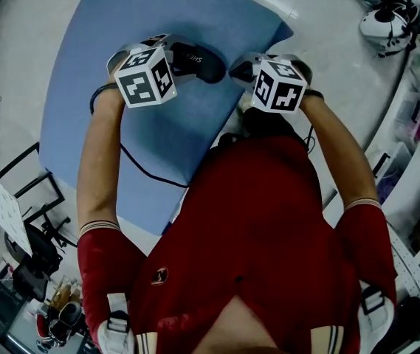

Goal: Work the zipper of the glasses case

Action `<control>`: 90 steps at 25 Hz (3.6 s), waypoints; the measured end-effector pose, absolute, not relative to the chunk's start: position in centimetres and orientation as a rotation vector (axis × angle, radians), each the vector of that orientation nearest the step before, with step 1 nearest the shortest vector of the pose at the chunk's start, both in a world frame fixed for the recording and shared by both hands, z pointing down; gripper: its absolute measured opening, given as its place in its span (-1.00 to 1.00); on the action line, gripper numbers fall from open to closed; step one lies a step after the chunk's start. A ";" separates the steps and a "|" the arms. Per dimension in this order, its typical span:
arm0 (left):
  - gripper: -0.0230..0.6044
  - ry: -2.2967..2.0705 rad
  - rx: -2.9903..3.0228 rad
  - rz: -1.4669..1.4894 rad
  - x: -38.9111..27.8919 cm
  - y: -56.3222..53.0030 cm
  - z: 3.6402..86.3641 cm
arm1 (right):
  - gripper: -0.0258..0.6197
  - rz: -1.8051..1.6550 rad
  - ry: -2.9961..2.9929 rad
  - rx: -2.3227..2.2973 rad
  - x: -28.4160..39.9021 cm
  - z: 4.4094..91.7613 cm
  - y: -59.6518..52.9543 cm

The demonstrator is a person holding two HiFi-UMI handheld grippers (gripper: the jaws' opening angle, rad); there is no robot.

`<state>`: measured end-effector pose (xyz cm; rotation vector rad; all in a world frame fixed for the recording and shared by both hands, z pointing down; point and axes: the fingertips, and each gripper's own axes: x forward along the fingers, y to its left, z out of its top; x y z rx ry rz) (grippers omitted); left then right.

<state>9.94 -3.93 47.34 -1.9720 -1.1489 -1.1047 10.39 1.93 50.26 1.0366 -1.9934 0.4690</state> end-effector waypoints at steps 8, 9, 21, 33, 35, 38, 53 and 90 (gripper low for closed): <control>-0.25 -1.140 -1.999 -1.102 9.8 -3.9 47.3 | -0.92 0.554 -1.941 1.157 9.2 50.3 2.2; -0.25 -1.134 -2.003 -1.100 9.8 -3.8 47.3 | -0.92 0.560 -1.936 1.170 9.2 50.3 2.3; -0.24 -1.103 -2.095 -1.054 9.8 -4.0 47.1 | -0.92 0.650 -1.898 1.293 8.0 50.1 2.3; -0.23 -1.104 -2.175 -1.011 9.9 -4.1 46.8 | -0.92 0.746 -1.911 1.366 6.6 50.5 1.6; -0.23 -1.106 -2.188 -1.004 10.0 -4.0 46.9 | -0.92 0.768 -1.916 1.391 6.3 50.6 1.4; -0.23 -1.112 -2.209 -0.993 10.0 -3.9 47.0 | -0.92 0.817 -1.920 1.447 6.0 50.6 1.1; -0.22 -1.060 -2.269 -0.980 10.0 -3.8 46.7 | -0.92 0.962 -1.816 1.734 5.1 51.0 -0.3; -0.20 -0.545 -2.739 -0.650 6.2 -2.6 41.0 | -0.90 0.598 -1.799 2.069 7.7 44.5 2.7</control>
